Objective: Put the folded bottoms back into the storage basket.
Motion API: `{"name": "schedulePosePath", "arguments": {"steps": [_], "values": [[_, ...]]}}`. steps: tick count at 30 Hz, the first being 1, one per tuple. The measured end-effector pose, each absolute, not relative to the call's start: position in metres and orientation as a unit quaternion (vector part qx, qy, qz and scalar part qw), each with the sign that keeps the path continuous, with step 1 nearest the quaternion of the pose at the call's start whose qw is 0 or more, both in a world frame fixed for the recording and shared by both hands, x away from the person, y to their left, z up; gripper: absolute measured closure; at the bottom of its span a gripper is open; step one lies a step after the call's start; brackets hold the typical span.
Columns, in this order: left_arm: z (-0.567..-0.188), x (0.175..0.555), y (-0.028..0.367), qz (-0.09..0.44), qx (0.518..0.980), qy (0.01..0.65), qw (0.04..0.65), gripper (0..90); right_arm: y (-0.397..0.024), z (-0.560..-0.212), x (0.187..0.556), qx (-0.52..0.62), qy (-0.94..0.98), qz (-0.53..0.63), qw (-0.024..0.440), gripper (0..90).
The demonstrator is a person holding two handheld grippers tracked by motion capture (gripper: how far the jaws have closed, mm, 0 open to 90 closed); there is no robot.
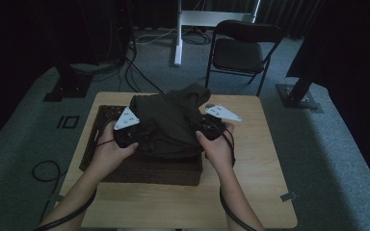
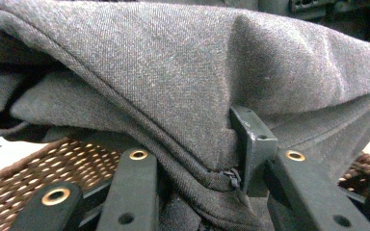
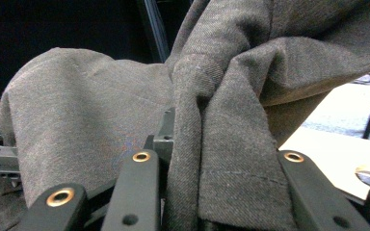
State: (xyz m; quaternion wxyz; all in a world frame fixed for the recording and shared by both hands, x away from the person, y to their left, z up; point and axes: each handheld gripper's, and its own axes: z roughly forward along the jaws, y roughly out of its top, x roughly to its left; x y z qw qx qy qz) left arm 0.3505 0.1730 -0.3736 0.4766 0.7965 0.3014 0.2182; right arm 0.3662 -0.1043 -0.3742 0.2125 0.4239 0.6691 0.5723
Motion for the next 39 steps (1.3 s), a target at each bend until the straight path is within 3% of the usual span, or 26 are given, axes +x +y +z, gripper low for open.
{"name": "schedulePosePath", "arguments": {"steps": [14, 39], "values": [[-0.396, 0.363, 0.213, 0.233, 0.801, 0.311, 0.454, 66.5, -0.054, -0.407, 0.382, 0.426, 0.678, 0.567, 0.195, 66.6], [-0.443, 0.376, 0.239, 0.192, 0.834, 0.326, 0.402, 66.4, -0.023, -0.463, 0.391, 0.463, 0.698, 0.528, 0.142, 66.4]]}}
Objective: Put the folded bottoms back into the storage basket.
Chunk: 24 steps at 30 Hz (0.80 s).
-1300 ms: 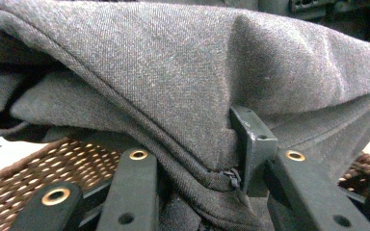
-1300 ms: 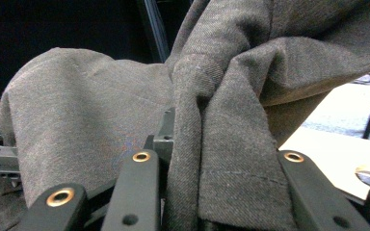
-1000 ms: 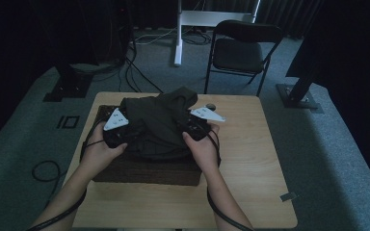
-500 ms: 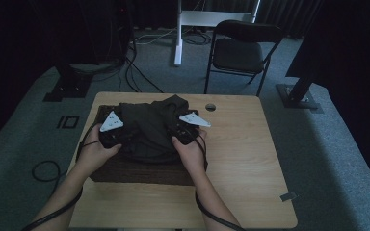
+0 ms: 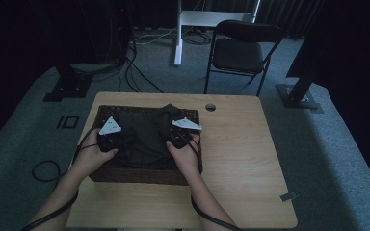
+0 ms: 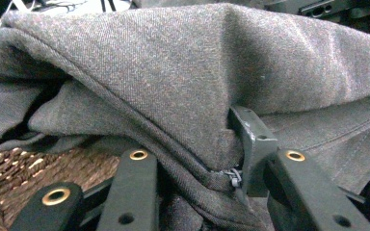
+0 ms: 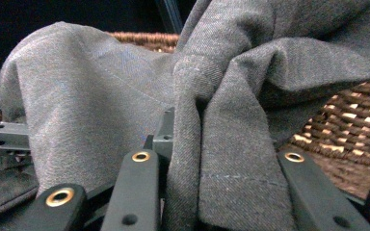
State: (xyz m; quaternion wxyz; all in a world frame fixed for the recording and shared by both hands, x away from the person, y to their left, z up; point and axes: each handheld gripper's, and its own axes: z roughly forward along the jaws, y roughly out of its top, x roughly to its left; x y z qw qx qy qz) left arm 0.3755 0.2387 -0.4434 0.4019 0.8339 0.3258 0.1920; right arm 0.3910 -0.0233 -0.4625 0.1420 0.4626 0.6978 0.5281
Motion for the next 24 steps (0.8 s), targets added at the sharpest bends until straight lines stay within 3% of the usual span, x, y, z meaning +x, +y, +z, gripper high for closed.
{"name": "schedulePosePath", "arguments": {"steps": [7, 24], "values": [[-0.454, 0.383, 0.238, 0.187, 0.833, 0.334, 0.399, 66.5, -0.019, -0.464, 0.399, 0.468, 0.716, 0.496, 0.145, 66.4], [-0.485, 0.389, 0.237, 0.150, 0.850, 0.352, 0.362, 65.9, -0.010, -0.493, 0.417, 0.521, 0.742, 0.409, 0.102, 65.1]]}}
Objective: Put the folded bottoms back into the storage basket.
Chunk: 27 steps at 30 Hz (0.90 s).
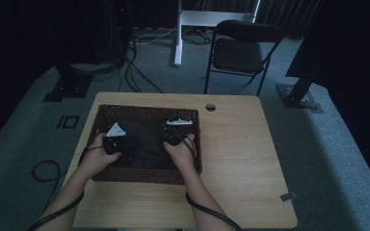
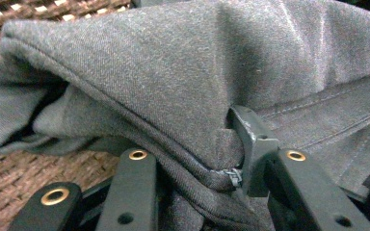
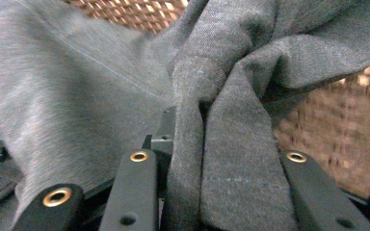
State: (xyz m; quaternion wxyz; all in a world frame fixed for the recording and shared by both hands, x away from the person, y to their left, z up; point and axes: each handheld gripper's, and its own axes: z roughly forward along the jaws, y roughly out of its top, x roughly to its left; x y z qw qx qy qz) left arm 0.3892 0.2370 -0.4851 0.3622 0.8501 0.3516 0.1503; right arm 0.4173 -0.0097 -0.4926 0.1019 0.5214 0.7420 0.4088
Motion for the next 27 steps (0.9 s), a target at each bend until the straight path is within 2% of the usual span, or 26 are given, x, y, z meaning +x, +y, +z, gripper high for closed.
{"name": "schedulePosePath", "arguments": {"steps": [3, 5, 6, 7, 9, 10, 11, 13, 16, 17, 21, 22, 27], "values": [[-0.488, 0.389, 0.235, 0.136, 0.858, 0.352, 0.349, 64.6, -0.012, -0.497, 0.418, 0.534, 0.740, 0.398, 0.096, 61.5], [-0.489, 0.389, 0.233, 0.135, 0.865, 0.347, 0.338, 60.8, -0.012, -0.500, 0.419, 0.537, 0.743, 0.385, 0.104, 53.9], [-0.489, 0.389, 0.233, 0.135, 0.865, 0.347, 0.338, 54.5, -0.012, -0.500, 0.419, 0.537, 0.743, 0.385, 0.104, 53.9], [-0.489, 0.389, 0.231, 0.141, 0.867, 0.343, 0.332, 45.0, -0.012, -0.507, 0.421, 0.532, 0.757, 0.364, 0.105, 33.8], [-0.488, 0.388, 0.230, 0.149, 0.865, 0.344, 0.334, 35.2, -0.014, -0.509, 0.422, 0.522, 0.767, 0.360, 0.104, 29.7], [-0.486, 0.389, 0.231, 0.150, 0.863, 0.346, 0.336, 35.2, -0.014, -0.509, 0.422, 0.522, 0.767, 0.360, 0.104, 29.7], [-0.484, 0.389, 0.231, 0.158, 0.857, 0.354, 0.338, 25.7, -0.017, -0.506, 0.423, 0.504, 0.777, 0.352, 0.133, 24.4], [-0.483, 0.388, 0.231, 0.167, 0.856, 0.357, 0.334, 21.7, -0.019, -0.503, 0.424, 0.514, 0.777, 0.338, 0.134, 18.6], [-0.481, 0.388, 0.231, 0.171, 0.856, 0.353, 0.336, 18.1, -0.020, -0.503, 0.424, 0.515, 0.777, 0.336, 0.134, 18.8], [-0.475, 0.388, 0.232, 0.179, 0.850, 0.354, 0.348, 17.3, -0.023, -0.498, 0.423, 0.502, 0.781, 0.336, 0.162, 18.5], [-0.467, 0.388, 0.234, 0.187, 0.837, 0.368, 0.359, 16.6, -0.025, -0.492, 0.423, 0.499, 0.767, 0.363, 0.177, 18.6], [-0.460, 0.388, 0.237, 0.202, 0.827, 0.369, 0.373, 15.8, -0.024, -0.487, 0.422, 0.484, 0.767, 0.373, 0.194, 17.5], [-0.445, 0.387, 0.239, 0.213, 0.807, 0.382, 0.398, 15.7, -0.027, -0.478, 0.421, 0.477, 0.760, 0.393, 0.199, 17.5]]}}
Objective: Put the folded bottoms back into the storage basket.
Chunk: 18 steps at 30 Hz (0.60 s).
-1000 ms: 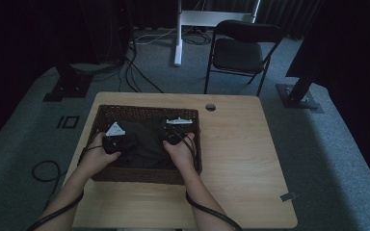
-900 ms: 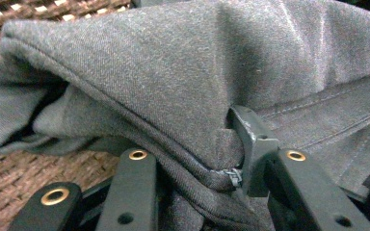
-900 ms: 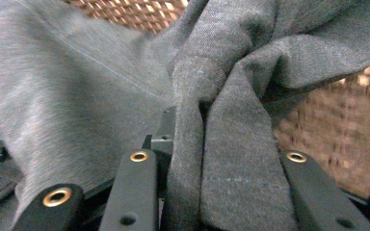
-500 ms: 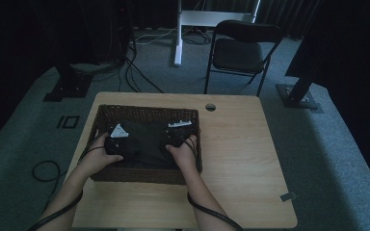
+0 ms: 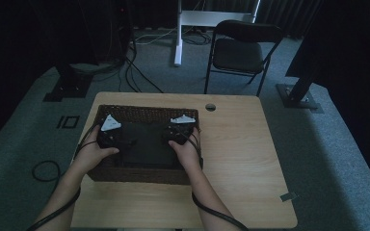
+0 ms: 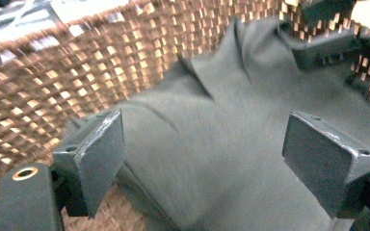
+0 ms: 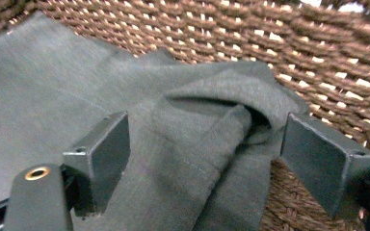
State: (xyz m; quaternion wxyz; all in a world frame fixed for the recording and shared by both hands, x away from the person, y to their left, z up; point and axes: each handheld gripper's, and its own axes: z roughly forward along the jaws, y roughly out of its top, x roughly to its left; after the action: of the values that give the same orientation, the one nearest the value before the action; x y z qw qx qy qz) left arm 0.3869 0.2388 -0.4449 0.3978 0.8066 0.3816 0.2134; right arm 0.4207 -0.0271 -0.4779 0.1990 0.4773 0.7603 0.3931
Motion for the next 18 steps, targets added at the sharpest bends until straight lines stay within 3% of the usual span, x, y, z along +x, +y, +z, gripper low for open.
{"name": "schedulePosePath", "arguments": {"steps": [18], "values": [[-0.429, 0.385, 0.230, 0.207, 0.797, 0.384, 0.418, 15.7, -0.047, -0.435, 0.413, 0.450, 0.750, 0.437, 0.207, 16.8]]}}
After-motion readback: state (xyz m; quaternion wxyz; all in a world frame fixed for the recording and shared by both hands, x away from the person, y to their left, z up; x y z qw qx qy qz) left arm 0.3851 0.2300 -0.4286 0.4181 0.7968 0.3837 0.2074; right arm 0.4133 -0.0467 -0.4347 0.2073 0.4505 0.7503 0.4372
